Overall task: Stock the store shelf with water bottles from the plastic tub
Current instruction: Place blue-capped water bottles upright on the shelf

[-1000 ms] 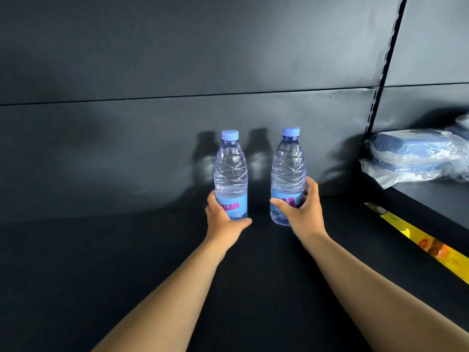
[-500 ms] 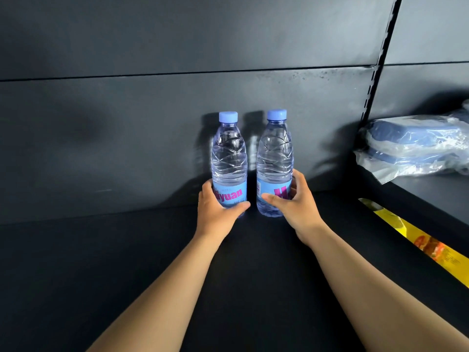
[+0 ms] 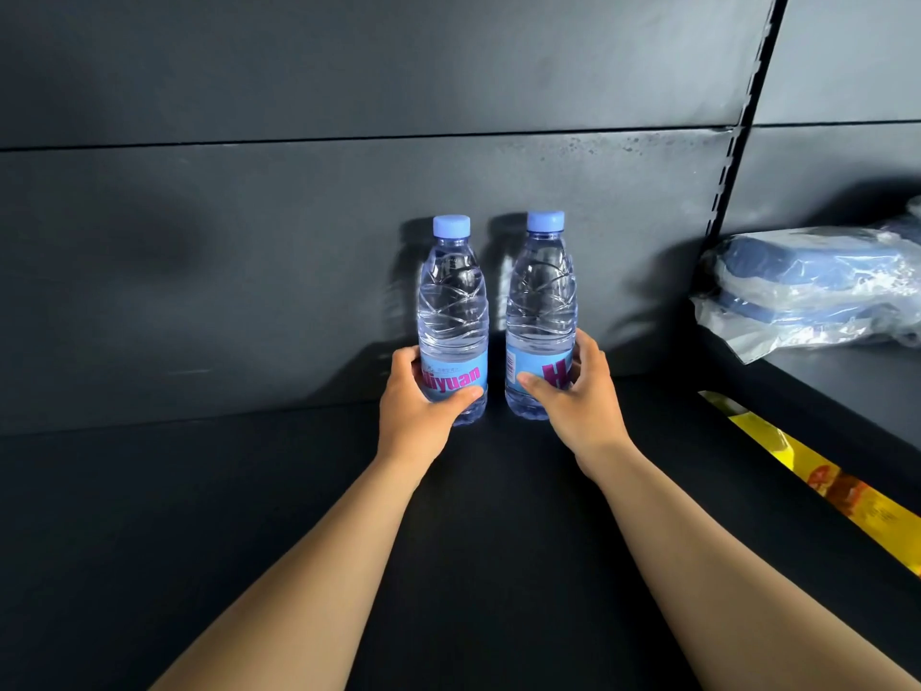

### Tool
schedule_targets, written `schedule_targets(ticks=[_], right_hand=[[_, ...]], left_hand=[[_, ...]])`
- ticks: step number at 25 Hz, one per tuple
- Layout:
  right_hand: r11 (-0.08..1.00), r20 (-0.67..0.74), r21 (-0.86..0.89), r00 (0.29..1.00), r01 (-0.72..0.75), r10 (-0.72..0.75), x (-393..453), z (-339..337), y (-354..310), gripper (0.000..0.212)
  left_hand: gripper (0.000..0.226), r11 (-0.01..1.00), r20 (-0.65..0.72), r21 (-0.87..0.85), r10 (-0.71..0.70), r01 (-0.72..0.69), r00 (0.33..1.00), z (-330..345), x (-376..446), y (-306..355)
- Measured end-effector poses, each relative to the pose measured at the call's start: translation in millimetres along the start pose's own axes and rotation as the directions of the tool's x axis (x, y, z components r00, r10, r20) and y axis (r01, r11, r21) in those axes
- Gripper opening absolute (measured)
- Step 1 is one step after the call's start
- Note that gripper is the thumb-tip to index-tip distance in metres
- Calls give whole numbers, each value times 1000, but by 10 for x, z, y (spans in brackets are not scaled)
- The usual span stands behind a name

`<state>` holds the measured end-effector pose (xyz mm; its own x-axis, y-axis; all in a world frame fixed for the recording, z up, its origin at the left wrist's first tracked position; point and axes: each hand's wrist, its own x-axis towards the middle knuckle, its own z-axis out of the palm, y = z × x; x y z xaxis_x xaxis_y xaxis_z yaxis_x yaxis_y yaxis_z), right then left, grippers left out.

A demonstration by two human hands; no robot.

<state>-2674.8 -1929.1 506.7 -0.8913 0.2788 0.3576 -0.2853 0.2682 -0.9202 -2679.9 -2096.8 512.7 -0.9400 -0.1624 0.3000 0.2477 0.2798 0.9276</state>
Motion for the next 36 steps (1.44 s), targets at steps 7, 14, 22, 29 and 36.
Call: schedule_targets(ticks=[7, 14, 22, 29, 36], right_hand=[[999, -14, -51, 1000, 4, -5, 22, 16, 11, 63], [998, -33, -68, 999, 6, -8, 32, 18, 13, 61], [997, -20, -77, 1000, -10, 8, -26, 7, -77, 60], [912, 76, -408, 997, 49, -20, -276, -314, -585, 60], [635, 277, -733, 960, 244, -49, -1076, -661, -1387, 76]], left_hand=[[63, 998, -24, 48, 35, -34, 999, 3, -3, -7], [64, 993, -22, 106, 52, -49, 998, 56, 12, 10], [66, 987, -6, 157, 31, -30, 999, 29, -49, 77], [62, 778, 192, 602, 77, -180, 978, -388, -179, 548], [84, 234, 446, 860, 82, -453, 891, -1135, -916, 1207]])
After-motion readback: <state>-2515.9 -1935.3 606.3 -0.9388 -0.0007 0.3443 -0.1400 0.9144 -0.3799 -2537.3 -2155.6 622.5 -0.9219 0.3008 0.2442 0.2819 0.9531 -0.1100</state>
